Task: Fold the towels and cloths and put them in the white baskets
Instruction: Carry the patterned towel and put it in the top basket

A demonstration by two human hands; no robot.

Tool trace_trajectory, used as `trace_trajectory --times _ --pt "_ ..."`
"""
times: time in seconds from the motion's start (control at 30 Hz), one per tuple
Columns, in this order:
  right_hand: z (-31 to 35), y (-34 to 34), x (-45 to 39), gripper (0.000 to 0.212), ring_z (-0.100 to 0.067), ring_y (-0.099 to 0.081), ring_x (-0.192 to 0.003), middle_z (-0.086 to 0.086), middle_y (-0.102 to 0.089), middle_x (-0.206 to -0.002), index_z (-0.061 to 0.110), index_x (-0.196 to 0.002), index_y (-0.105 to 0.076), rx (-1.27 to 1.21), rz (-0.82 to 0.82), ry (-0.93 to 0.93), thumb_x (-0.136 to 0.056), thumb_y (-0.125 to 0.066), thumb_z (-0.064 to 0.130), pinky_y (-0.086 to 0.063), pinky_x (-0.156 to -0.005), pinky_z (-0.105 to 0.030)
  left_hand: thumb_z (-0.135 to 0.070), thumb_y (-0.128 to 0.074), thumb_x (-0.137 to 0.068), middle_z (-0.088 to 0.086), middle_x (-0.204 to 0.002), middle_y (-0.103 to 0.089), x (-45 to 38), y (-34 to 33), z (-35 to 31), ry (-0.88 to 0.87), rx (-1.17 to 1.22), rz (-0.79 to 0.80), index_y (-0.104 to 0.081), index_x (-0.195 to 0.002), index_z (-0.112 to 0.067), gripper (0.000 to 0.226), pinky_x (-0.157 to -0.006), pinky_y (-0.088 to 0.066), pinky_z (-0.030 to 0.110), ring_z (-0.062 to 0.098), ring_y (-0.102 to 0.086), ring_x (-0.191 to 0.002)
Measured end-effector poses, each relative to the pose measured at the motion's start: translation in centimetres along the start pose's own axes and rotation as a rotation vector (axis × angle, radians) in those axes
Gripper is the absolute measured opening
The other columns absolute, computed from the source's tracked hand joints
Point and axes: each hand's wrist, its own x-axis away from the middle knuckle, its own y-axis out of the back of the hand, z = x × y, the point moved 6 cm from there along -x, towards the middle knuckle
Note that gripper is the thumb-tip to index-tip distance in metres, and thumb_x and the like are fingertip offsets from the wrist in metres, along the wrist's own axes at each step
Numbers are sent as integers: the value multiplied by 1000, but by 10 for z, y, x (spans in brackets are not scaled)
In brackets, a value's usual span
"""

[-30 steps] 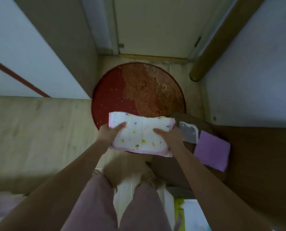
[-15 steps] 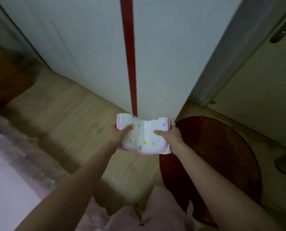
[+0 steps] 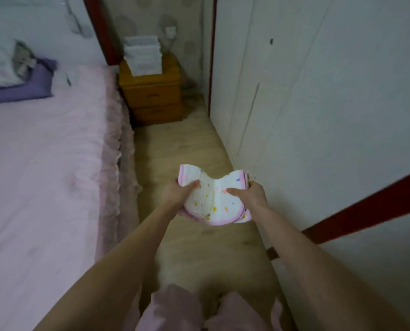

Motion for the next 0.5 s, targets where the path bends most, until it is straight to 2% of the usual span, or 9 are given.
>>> trace_trajectory --times 0.03,0.07,0.13,0.17,0.23,0.33,0.4,0.47,0.5 --pt "23 -13 -20 53 -28 -63 -105 -16 -66 -118 0 -116 -62 14 32 18 -71 -84 16 -52 -89 -39 -36 -76 -80 11 -101 -67 -19 10 -13 8 27 -31 -63 -107 -7 42 -54 -59 36 23 -66 -76" --pt "43 -28 -39 52 -27 -63 -103 -14 -65 -117 2 -117 -61 26 74 31 -72 -84 15 -54 -82 -38 -36 -77 -80 12 -103 -68 -38 21 -22 22 43 -62 -64 -109 -7 43 -57 -59 36 23 -66 -79" --pt "81 -59 -75 51 -24 -61 -95 -9 -63 -112 5 -119 -58 30 157 35 -75 -82 14 -51 -58 -30 -38 -77 -79 12 -108 -69 -78 44 -37 31 81 -120 -66 -111 -6 47 -72 -59 39 24 -67 -90" --pt "100 -75 -96 52 -23 -61 -93 -8 -62 -110 5 -119 -58 32 185 40 -74 -83 16 -47 -53 -26 -39 -76 -79 12 -109 -69 -102 57 -45 25 100 -155 -65 -113 -6 49 -75 -57 36 23 -66 -92" --pt "137 -109 -136 61 -25 -63 -96 -9 -64 -114 4 -120 -59 55 210 61 -68 -86 20 -51 -60 -28 -40 -75 -80 11 -112 -68 -146 83 -65 28 116 -206 -63 -117 -5 52 -72 -52 31 21 -63 -91" --pt "189 -160 -193 66 -30 -62 -105 -12 -62 -122 2 -125 -56 60 221 69 -69 -86 21 -55 -73 -38 -39 -74 -81 11 -116 -65 -217 117 -96 31 155 -233 -59 -123 -4 56 -75 -53 33 27 -64 -100" --pt "222 -191 -226 63 -32 -60 -106 -14 -60 -124 2 -127 -54 52 238 34 -74 -83 18 -56 -65 -40 -38 -73 -83 10 -118 -65 -260 139 -120 20 139 -229 -58 -124 -5 55 -79 -51 33 27 -63 -104" --pt "258 -223 -253 63 -35 -57 -109 -14 -56 -126 6 -132 -49 39 278 1 -78 -80 17 -50 -52 -34 -39 -72 -83 10 -120 -64 -302 164 -147 15 131 -208 -58 -125 -6 55 -89 -53 38 28 -62 -106" --pt "278 -237 -268 66 -36 -55 -112 -14 -54 -128 9 -134 -47 31 284 -2 -78 -80 18 -52 -54 -37 -40 -72 -83 10 -121 -64 -325 177 -162 9 128 -204 -57 -125 -7 55 -92 -52 42 28 -61 -108"
